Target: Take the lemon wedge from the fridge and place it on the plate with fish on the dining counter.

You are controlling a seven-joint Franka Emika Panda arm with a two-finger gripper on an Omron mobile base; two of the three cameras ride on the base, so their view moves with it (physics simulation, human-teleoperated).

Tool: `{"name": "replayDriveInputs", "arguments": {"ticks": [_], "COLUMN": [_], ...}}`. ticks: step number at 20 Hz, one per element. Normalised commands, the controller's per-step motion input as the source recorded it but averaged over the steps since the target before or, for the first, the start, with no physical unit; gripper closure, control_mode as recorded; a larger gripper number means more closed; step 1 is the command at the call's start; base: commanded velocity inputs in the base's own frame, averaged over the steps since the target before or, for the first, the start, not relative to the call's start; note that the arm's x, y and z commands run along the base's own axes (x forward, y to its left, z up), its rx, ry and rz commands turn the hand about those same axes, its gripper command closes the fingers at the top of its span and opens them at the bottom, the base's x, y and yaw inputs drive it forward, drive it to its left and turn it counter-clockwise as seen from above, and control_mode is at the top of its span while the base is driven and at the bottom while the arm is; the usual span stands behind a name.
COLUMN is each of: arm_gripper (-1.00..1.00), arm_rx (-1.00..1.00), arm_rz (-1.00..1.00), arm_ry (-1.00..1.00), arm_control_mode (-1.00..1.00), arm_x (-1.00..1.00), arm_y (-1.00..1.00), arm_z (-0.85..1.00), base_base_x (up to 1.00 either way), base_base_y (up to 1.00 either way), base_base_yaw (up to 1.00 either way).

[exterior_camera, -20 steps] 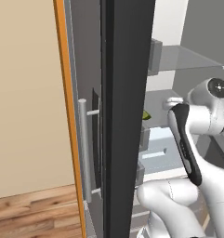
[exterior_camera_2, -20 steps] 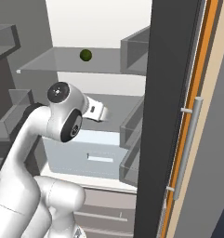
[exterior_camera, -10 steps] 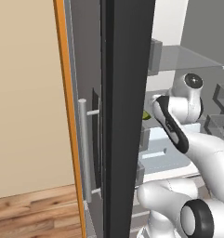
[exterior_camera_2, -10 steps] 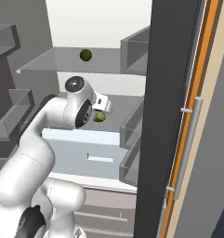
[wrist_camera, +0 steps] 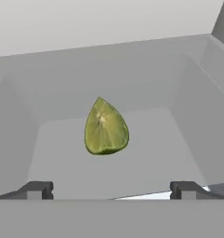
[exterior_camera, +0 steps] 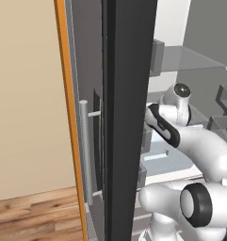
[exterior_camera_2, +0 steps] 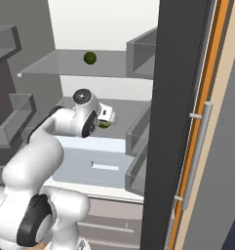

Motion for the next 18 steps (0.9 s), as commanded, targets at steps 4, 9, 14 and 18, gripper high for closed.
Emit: {"name": "replayDriveInputs", "arguments": {"ticks": [4, 9, 14, 18], "arm_gripper": [-1.00, -1.00, -1.00, -1.00], "arm_rx": [0.00, 0.01, 0.00, 0.00], "arm_rz": [0.00, 0.00, 0.00, 0.00], "arm_ry": [0.00, 0.00, 0.00, 0.01], "arm_control_mode": [-1.00, -1.00, -1.00, -1.00], "arm_x": [0.77, 0.72, 0.43, 0.13], "arm_y": [0.15, 0.06, 0.00, 0.00], "arm_z": [-0.22, -0.14, -0.14, -0.18], "base_base_x": [0.00, 0.00, 0.00, 0.00], "base_base_y": [0.00, 0.00, 0.00, 0.00], "base_base_yaw": [0.00, 0.00, 0.00, 0.00]}}
